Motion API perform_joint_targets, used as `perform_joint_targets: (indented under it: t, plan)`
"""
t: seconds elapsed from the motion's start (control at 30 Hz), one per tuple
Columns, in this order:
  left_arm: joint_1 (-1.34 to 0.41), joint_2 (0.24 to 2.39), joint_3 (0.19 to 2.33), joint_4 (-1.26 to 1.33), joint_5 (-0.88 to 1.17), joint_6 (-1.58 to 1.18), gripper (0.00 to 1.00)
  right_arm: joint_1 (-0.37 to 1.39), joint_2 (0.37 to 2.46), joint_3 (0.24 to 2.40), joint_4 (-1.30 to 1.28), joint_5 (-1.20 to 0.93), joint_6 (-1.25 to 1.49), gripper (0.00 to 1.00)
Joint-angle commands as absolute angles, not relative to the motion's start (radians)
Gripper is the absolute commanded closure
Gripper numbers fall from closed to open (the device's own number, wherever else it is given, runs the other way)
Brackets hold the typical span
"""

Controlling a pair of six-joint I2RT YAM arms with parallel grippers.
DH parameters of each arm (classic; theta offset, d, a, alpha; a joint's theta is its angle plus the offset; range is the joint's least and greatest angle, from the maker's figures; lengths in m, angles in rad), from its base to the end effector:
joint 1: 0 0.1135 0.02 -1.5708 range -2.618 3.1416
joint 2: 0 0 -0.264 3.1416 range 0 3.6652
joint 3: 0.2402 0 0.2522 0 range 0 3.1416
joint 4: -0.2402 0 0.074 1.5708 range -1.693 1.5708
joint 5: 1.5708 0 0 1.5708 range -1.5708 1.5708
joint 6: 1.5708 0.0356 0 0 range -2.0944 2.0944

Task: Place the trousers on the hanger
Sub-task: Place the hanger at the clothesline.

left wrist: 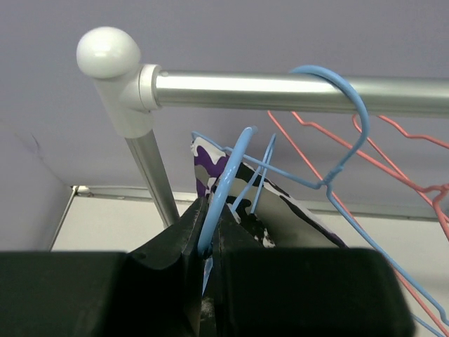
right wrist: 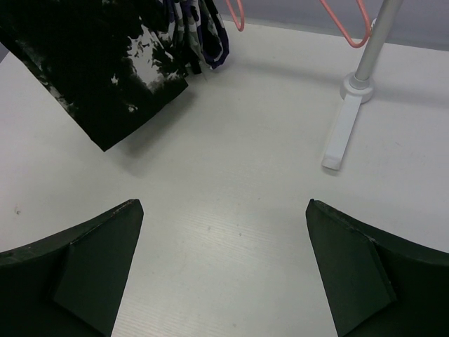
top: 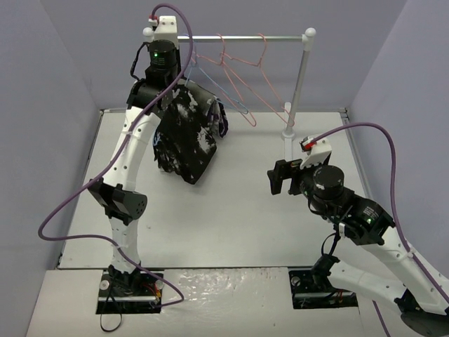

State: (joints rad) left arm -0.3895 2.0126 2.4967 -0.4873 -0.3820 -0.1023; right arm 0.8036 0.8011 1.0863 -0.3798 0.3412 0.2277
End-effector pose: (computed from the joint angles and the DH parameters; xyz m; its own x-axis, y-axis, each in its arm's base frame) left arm 0.4017 -0.1505 0.5189 -0.0037 -0.1009 -0.9949 0.0072 0.9949 -0.1009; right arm 0.1207 0.1080 0.4194 -0.1648 0.1356 -0.9770 -0.4208 0.8862 0.1939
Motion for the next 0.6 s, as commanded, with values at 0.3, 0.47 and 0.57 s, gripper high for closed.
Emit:
perform_joint_targets:
  t: [0.3, 0.47, 0.57]
  plan:
    - [-0.421, 2.020, 2.579, -0.272, -0.371, -0.063, 1.00, 0.782, 0.816, 1.073, -0.327, 0.387, 0.209, 0.00]
    - [-0.489, 2.017, 2.599, -0.235, -0.273, -0.101, 1.00, 0.779, 0.823, 1.076, -0.325, 0.387, 0.209, 0.00]
    - [-0.513, 2.030, 2.641, -0.242, -0.227, -0.125, 1.00, 0.778, 0.816, 1.071, -0.325, 0.388, 0.211, 0.00]
